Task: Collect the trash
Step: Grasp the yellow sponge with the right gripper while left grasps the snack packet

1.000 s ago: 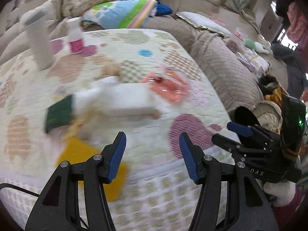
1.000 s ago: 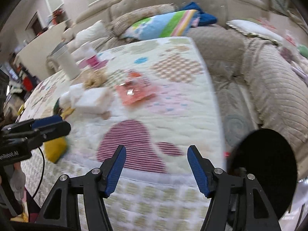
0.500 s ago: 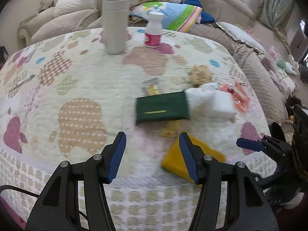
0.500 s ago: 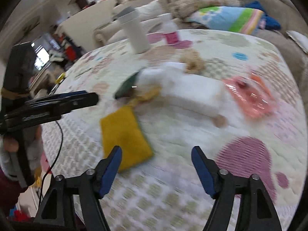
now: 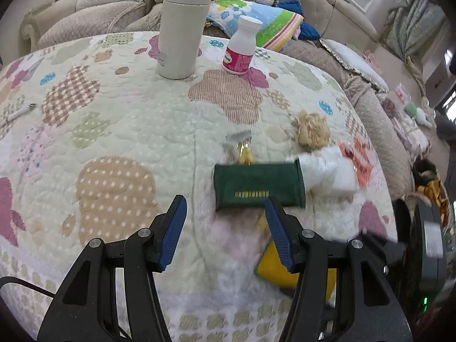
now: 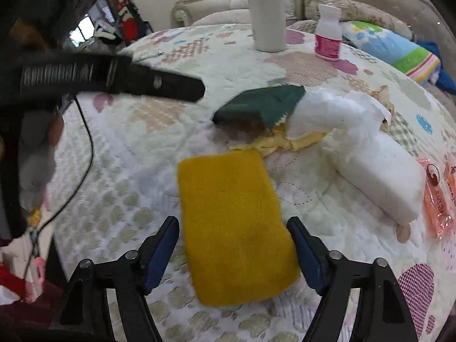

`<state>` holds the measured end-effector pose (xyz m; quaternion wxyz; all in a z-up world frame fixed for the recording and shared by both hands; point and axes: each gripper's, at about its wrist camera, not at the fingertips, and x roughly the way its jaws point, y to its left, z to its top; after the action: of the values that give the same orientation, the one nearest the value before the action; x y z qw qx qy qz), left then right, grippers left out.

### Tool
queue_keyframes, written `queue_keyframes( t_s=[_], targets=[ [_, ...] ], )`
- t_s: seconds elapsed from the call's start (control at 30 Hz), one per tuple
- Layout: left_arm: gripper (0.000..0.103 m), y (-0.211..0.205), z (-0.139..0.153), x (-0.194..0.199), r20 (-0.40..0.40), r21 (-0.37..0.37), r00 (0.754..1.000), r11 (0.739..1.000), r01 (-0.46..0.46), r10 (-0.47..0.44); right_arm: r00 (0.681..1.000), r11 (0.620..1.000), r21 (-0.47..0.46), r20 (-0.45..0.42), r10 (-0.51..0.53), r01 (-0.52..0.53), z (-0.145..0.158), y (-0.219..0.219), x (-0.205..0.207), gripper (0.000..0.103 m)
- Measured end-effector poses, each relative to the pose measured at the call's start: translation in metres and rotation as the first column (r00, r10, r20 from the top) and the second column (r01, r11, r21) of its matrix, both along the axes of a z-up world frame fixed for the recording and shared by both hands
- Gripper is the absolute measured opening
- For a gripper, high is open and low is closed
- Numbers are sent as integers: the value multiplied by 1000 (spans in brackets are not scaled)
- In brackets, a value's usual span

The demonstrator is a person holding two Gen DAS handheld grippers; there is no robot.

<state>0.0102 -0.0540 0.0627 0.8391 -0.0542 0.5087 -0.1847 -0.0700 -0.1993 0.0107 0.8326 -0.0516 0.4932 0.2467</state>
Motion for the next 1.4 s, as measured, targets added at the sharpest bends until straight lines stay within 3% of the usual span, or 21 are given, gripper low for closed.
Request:
queue_keyframes(
  t_s=[0.17,0.33,0.43,0.57,0.7,0.83,0.97,1.03,1.13,1.2,1.3,1.4],
  targets=[
    [56,-14,-1,15,14,-28,999,998,50,-50,997,996,51,1,-76,76,12,-31,-9,62],
    [58,-34,-3,12,72,65,970,971,229,-234,990,989,43,-16,-138,138,14,-64,-23,62],
    [58,-40,-6,17,106,137,951,951,276,-291,984,984,31,-47,-172,174,5,-78,-26,63],
    [58,-34,-10,44,95,86,957,960,265,-273,978,977,64,-56,-201,204,5,-84,-23,63],
    [58,-29,-27,60,19,-1,959,959,283,-283,979,978,52,-53,-198,201,6,-81,-25,63],
    [58,-33,-32,36,-26,-84,910,908,411,-415,975,975,41,-51,-215,217,8,-84,-26,63],
    [58,-42,-30,-12,-32,-31,823,824,566,-567,966,967,1,-47,-256,256,10,-97,-31,63],
    [58,-42,-27,-28,-21,-1,805,805,593,-593,959,961,-3,-46,-278,278,11,-106,-34,63],
    [59,-33,-22,-39,-18,-21,826,826,563,-563,952,953,-5,-49,-303,303,12,-115,-39,63],
    [59,-24,-16,-39,-7,-36,861,861,507,-508,949,950,-4,-47,-313,313,13,-120,-42,63],
    [59,-15,-10,-27,19,7,915,915,403,-403,944,945,5,-44,-326,326,14,-125,-46,63],
    [59,-9,-12,-2,-16,-1,966,966,258,-258,939,940,1,-43,-341,342,13,-127,-46,63]
  ],
)
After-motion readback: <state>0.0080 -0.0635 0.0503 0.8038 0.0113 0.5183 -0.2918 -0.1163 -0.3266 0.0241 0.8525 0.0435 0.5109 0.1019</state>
